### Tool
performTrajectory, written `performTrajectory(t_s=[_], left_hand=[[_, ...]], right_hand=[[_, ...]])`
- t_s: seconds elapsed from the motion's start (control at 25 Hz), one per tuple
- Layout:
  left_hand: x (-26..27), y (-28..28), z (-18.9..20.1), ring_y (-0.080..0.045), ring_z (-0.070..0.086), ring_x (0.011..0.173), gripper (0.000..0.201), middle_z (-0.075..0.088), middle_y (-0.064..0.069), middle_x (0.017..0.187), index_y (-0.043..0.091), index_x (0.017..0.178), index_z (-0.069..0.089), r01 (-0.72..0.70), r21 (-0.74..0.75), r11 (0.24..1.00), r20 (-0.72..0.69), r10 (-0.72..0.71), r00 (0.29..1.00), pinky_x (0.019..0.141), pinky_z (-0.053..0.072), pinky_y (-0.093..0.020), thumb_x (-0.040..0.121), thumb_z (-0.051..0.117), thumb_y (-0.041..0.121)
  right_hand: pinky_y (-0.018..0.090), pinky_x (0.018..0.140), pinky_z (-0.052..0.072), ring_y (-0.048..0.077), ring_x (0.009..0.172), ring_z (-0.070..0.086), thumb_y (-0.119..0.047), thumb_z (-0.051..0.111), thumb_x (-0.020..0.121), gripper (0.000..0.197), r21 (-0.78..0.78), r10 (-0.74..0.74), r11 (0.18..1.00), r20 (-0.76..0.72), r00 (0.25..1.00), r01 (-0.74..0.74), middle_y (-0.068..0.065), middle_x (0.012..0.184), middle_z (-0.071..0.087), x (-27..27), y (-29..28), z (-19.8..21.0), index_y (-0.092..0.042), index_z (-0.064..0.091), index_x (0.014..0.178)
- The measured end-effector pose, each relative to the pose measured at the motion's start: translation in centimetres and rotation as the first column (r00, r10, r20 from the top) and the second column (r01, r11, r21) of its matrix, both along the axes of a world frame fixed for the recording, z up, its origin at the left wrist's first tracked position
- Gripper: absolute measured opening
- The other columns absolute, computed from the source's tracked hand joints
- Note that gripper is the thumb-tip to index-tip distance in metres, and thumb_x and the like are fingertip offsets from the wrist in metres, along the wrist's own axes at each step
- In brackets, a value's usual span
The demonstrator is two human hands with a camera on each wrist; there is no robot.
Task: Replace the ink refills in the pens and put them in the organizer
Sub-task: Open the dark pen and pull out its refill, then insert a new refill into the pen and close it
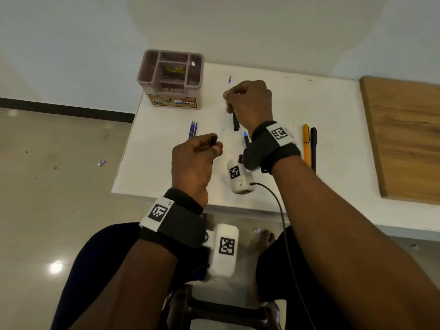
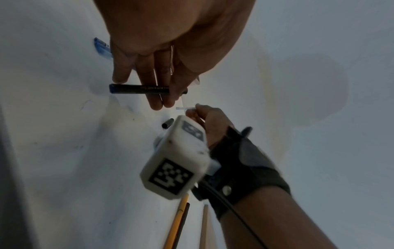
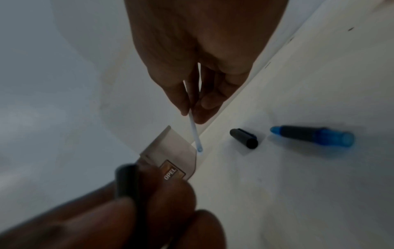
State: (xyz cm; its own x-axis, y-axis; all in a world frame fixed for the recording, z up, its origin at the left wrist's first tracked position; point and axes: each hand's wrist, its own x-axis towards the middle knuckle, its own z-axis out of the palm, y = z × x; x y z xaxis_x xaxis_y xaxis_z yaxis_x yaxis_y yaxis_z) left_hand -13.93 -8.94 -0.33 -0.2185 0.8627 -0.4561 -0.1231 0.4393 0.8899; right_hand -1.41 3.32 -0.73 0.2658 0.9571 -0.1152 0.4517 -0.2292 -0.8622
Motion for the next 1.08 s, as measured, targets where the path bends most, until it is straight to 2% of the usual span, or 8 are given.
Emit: performTrajectory(t_s=[0.12,0.24,0.32,0.64,0.76,0.84,0.92,1.08], left_hand=[[-0.9,0.1,0.0,-0.013,0.077,0.1,0.03,0.08,-0.003,0.107,0.012,0.124,0.074,0.0,-0.007,1.0,0.003,0.0,1.0,0.078,0.05,-0.017,0.096,0.068,0.003],[-1.8,0.3,0.0,-0.016,0.077,0.101,0.03,0.08,-0.005,0.107,0.011,0.122,0.075,-0.01,-0.005,1.0,0.014,0.01,1.0,0.089,0.055,-0.025,0.095,0.069,0.001],[-2.4,0.3,-0.1,-0.017,0.077,0.101,0.03,0.08,-0.007,0.108,0.011,0.122,0.075,-0.025,-0.002,1.0,0.028,0.025,0.999,0.091,0.056,-0.027,0.095,0.068,0.0],[-2.8,0.5,0.5,-0.021,0.075,0.108,0.03,0.079,-0.009,0.114,0.011,0.122,0.075,-0.016,0.009,1.0,0.045,0.015,0.999,0.093,0.057,-0.027,0.094,0.069,0.001],[-3.5,0.6,1.3,-0.02,0.076,0.104,0.03,0.079,-0.008,0.112,0.012,0.123,0.075,-0.041,0.012,0.999,0.061,0.04,0.997,0.089,0.059,-0.026,0.095,0.069,0.002],[-4.4,0.7,1.8,-0.02,0.075,0.104,0.028,0.079,-0.006,0.111,0.016,0.121,0.076,-0.06,0.016,0.998,0.044,0.059,0.997,0.082,0.059,-0.029,0.096,0.07,0.006],[-5.5,0.6,2.2,-0.018,0.074,0.106,0.026,0.079,-0.003,0.112,0.018,0.12,0.076,-0.09,0.026,0.996,0.034,0.089,0.995,0.073,0.052,-0.025,0.095,0.071,0.009],[-6.7,0.0,2.4,-0.02,0.072,0.113,0.028,0.079,-0.001,0.115,0.019,0.119,0.077,-0.135,0.026,0.99,0.007,0.135,0.991,0.072,0.045,-0.025,0.094,0.072,0.008]], right_hand=[[0.041,0.088,0.061,0.025,0.092,0.073,-0.032,0.072,0.091,0.022,-0.074,0.081,0.995,0.222,0.972,-0.066,0.006,0.092,0.076,-2.4,1.2,-1.5,-0.011,0.076,0.097],[0.033,0.096,0.046,0.028,0.115,0.061,-0.022,0.062,0.101,0.024,-0.138,0.186,0.981,0.443,0.877,-0.138,0.01,0.122,0.066,-3.8,0.9,-2.4,-0.007,0.063,0.12],[0.032,0.095,0.043,0.029,0.119,0.059,-0.016,0.056,0.103,0.022,-0.133,0.21,0.977,0.523,0.826,-0.165,0.012,0.127,0.063,-4.4,0.7,-2.5,-0.006,0.059,0.123],[0.032,0.091,0.042,0.032,0.119,0.058,-0.018,0.055,0.103,0.023,-0.167,0.209,0.976,0.505,0.837,-0.143,0.014,0.127,0.062,-4.3,0.5,-1.7,-0.005,0.059,0.121],[0.028,0.088,0.044,0.03,0.112,0.063,-0.03,0.06,0.101,0.027,-0.125,0.186,0.982,0.455,0.871,-0.145,0.011,0.115,0.07,-4.4,0.0,-1.2,-0.005,0.068,0.11],[0.039,0.091,0.058,0.031,0.097,0.073,-0.037,0.069,0.095,0.033,-0.161,0.25,0.965,0.332,0.909,-0.207,0.011,0.098,0.076,-4.6,-0.8,-1.4,-0.005,0.075,0.097],[0.046,0.09,0.061,0.03,0.088,0.075,-0.041,0.073,0.093,0.038,-0.27,0.383,0.911,0.274,0.882,-0.312,0.013,0.091,0.077,-5.3,-2.4,-1.8,-0.003,0.076,0.094],[0.044,0.09,0.06,0.028,0.09,0.073,-0.049,0.076,0.089,0.046,-0.344,0.432,0.883,0.327,0.841,-0.32,0.012,0.095,0.074,-6.3,-3.8,-2.9,-0.006,0.071,0.103]])
